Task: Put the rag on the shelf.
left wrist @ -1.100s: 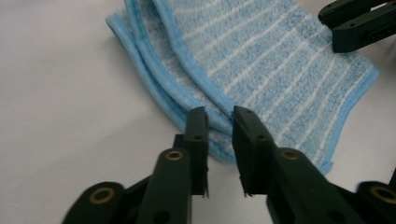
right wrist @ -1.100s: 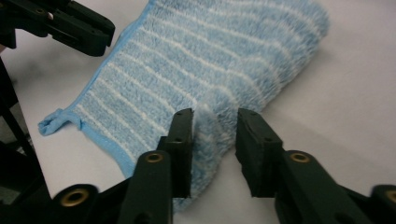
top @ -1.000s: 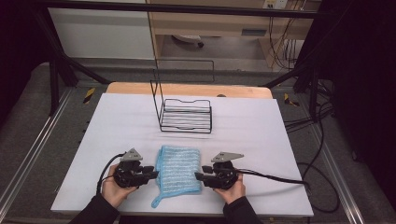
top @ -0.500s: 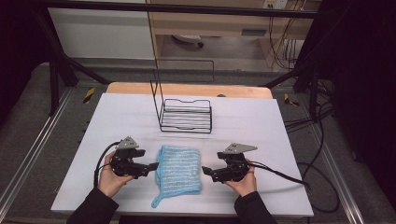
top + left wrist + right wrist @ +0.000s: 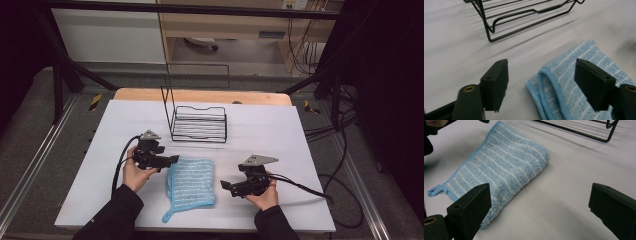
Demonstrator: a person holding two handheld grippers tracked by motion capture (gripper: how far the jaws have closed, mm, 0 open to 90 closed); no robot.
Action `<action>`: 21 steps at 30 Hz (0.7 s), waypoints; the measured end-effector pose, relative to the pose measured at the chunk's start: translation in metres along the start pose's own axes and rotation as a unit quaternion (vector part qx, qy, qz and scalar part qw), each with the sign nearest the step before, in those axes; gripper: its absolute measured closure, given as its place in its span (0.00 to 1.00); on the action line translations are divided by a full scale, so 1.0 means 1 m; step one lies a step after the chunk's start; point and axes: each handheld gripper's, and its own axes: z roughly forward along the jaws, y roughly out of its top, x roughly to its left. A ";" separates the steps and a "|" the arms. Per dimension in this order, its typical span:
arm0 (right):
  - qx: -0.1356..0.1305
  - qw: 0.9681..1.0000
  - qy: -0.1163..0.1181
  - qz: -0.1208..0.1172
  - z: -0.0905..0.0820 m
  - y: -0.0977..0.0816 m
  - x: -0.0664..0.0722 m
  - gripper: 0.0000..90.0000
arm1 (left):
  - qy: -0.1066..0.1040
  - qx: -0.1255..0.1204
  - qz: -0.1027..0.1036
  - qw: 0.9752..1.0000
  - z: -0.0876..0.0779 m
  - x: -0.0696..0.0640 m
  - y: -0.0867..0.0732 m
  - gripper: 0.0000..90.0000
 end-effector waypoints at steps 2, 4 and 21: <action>0.000 1.000 0.000 0.001 0.000 0.000 0.000 0.06 | 0.001 0.010 -0.002 1.000 0.008 0.000 -0.001 0.38; 0.001 1.000 -0.001 0.000 0.000 0.000 0.000 0.06 | 0.003 0.027 0.001 1.000 0.013 0.000 -0.004 0.42; 0.014 1.000 0.000 -0.004 0.003 -0.004 0.001 0.06 | -0.004 0.062 -0.014 0.998 0.026 0.004 -0.020 0.67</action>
